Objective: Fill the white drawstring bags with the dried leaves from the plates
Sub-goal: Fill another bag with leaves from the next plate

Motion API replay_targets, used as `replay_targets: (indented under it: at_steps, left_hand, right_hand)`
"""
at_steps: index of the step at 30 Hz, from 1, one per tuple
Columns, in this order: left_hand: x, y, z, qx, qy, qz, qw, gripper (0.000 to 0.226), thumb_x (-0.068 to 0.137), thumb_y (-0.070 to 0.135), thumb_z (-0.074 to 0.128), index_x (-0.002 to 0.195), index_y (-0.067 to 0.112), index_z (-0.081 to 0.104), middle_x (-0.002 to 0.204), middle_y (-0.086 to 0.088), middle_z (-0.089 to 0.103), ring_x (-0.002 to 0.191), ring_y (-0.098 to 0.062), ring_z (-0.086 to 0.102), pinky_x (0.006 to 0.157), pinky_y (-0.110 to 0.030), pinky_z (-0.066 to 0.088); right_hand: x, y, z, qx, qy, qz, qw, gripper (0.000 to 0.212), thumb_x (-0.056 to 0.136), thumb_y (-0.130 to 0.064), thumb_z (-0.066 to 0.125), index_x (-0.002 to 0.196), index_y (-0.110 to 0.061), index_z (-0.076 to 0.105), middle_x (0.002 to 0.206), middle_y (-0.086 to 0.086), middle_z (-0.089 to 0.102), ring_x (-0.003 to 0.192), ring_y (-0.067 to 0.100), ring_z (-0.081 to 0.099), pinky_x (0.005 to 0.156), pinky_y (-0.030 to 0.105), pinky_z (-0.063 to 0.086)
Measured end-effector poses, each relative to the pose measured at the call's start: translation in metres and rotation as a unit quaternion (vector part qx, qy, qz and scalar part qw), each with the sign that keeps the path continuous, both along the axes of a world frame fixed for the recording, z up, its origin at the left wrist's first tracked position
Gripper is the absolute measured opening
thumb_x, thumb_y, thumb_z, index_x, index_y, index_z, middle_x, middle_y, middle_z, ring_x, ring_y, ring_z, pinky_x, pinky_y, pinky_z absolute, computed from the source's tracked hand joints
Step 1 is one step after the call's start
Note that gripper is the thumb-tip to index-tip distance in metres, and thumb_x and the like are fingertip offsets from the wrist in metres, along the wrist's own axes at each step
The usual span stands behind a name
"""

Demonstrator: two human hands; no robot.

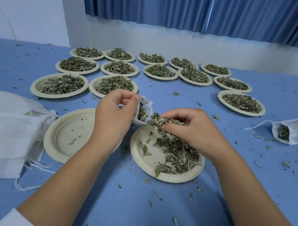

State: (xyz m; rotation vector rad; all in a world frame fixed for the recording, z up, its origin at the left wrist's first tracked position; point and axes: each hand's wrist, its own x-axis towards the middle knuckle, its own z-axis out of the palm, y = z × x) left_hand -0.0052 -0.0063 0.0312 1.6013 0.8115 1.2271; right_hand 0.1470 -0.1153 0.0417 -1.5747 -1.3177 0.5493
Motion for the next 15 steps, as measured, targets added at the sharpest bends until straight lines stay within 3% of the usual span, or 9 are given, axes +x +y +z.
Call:
replay_targets:
  at_steps: [3, 5, 8, 11, 15]
  left_hand:
    - [0.004, -0.003, -0.003, 0.010, 0.026, -0.024, 0.999, 0.010, 0.091, 0.021, 0.065, 0.082, 0.024, 0.068, 0.069, 0.007, 0.062, 0.067, -0.010, 0.058, 0.064, -0.026, 0.049]
    - [0.006, -0.006, -0.006, 0.028, 0.061, -0.032, 0.997, 0.008, 0.089, 0.026, 0.066, 0.082, 0.028, 0.069, 0.072, 0.011, 0.064, 0.067, -0.008, 0.060, 0.064, -0.026, 0.050]
    - [0.009, -0.011, -0.009, 0.062, 0.106, -0.038, 0.992, 0.008, 0.088, 0.032, 0.067, 0.081, 0.032, 0.068, 0.075, 0.021, 0.064, 0.063, 0.002, 0.059, 0.060, -0.017, 0.047]
    - [0.011, -0.014, -0.011, 0.072, 0.116, -0.046, 0.990, 0.009, 0.088, 0.029, 0.067, 0.079, 0.030, 0.069, 0.073, 0.017, 0.065, 0.064, 0.001, 0.060, 0.061, -0.017, 0.048]
    - [0.012, -0.015, -0.013, 0.067, 0.126, -0.070, 0.987, 0.010, 0.088, 0.027, 0.068, 0.078, 0.029, 0.068, 0.069, 0.012, 0.066, 0.060, 0.000, 0.060, 0.059, -0.017, 0.048]
  right_hand:
    - [-0.002, 0.002, -0.001, 0.032, 0.047, -0.006, 0.998, 0.027, 0.077, -0.013, 0.081, 0.075, -0.040, 0.077, 0.068, -0.018, 0.070, 0.058, -0.006, 0.059, 0.059, 0.005, 0.042]
    - [-0.004, 0.003, -0.002, 0.031, 0.046, -0.030, 0.998, 0.022, 0.077, -0.014, 0.081, 0.074, -0.036, 0.077, 0.068, -0.016, 0.071, 0.058, -0.006, 0.058, 0.059, 0.006, 0.043]
    - [-0.007, 0.005, -0.007, 0.004, -0.028, -0.078, 0.997, 0.022, 0.079, -0.015, 0.078, 0.076, -0.036, 0.075, 0.067, -0.020, 0.070, 0.058, -0.006, 0.057, 0.058, 0.006, 0.042]
    - [-0.010, 0.006, -0.010, -0.015, -0.109, -0.104, 0.988, 0.017, 0.080, -0.012, 0.074, 0.088, -0.027, 0.077, 0.059, -0.027, 0.063, 0.052, -0.014, 0.053, 0.055, 0.002, 0.037]
    - [-0.014, 0.008, -0.013, -0.021, -0.145, -0.121, 0.982, 0.016, 0.081, -0.015, 0.073, 0.095, -0.020, 0.078, 0.078, -0.018, 0.067, 0.061, -0.017, 0.054, 0.063, 0.002, 0.039]
